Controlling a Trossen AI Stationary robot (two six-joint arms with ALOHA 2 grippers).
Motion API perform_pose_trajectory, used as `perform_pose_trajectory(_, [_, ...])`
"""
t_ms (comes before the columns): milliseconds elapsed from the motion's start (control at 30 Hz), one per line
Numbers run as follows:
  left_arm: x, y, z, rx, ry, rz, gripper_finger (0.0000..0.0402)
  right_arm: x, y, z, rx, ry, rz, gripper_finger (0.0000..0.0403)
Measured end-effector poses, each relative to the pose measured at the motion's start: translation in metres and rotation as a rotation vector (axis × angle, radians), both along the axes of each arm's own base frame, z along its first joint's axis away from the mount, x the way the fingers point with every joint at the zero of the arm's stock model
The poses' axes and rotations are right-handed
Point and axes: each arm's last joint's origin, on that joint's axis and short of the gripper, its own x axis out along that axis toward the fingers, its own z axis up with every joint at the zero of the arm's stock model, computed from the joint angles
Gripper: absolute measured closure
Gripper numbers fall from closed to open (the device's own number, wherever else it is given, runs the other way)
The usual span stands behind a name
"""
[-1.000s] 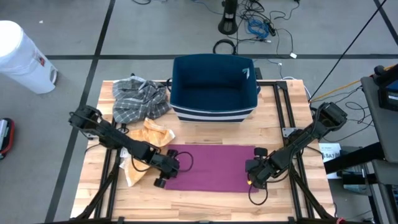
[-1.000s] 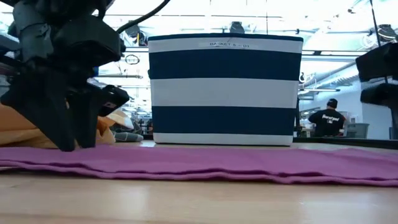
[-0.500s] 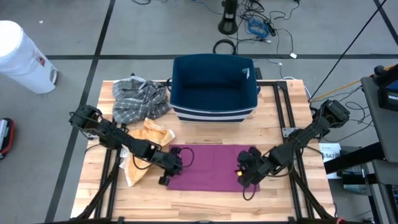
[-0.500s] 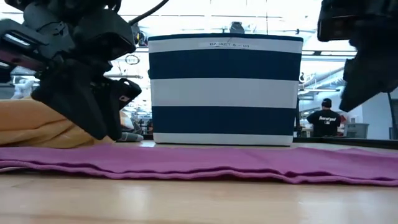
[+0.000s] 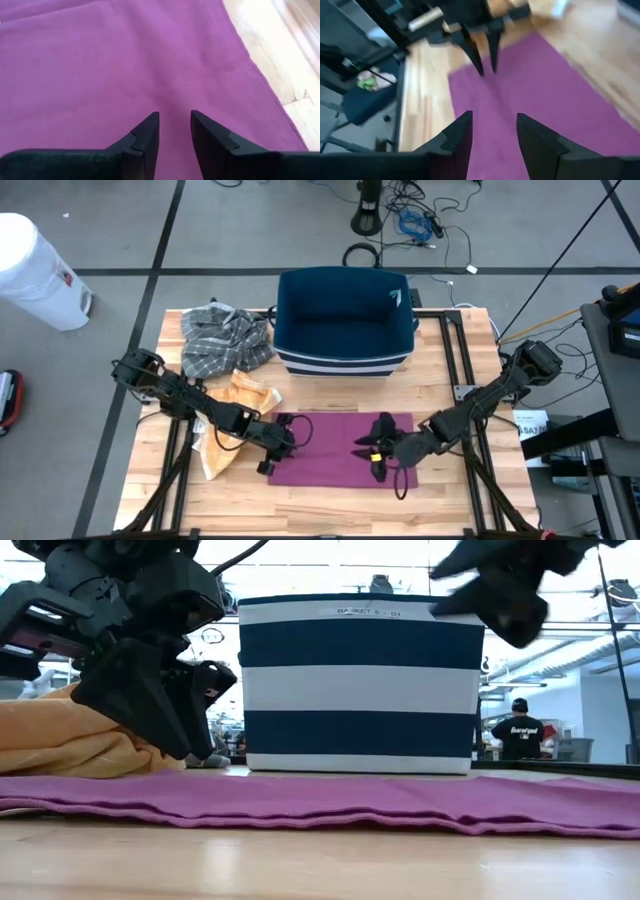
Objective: Fold towel
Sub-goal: Fold the purple towel
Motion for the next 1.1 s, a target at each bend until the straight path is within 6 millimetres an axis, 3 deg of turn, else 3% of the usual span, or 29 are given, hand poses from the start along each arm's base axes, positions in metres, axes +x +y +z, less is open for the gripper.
perform_pose_trajectory(200, [0.002,-0.002,0.002,-0.013,-0.030,-0.007,0.0286,0.010,-0.004,0.004,-0.021,-0.088,-0.028,0.0264])
perform_pose_trajectory(600, [0.004,-0.001,0.004,0.045,-0.087,-0.064,0.0286,0.005,-0.013,-0.045,0.094,0.196,-0.303,0.0283])
perform_pose_trajectory(867, [0.004,-0.001,0.004,0.054,-0.089,-0.073,0.0286,0.013,-0.020,-0.037,0.062,0.236,-0.363,0.0293])
perform_pose_trajectory(1100, [0.005,-0.002,0.006,0.050,-0.107,-0.075,0.0286,0.026,-0.038,-0.038,0.029,0.345,-0.445,0.0264])
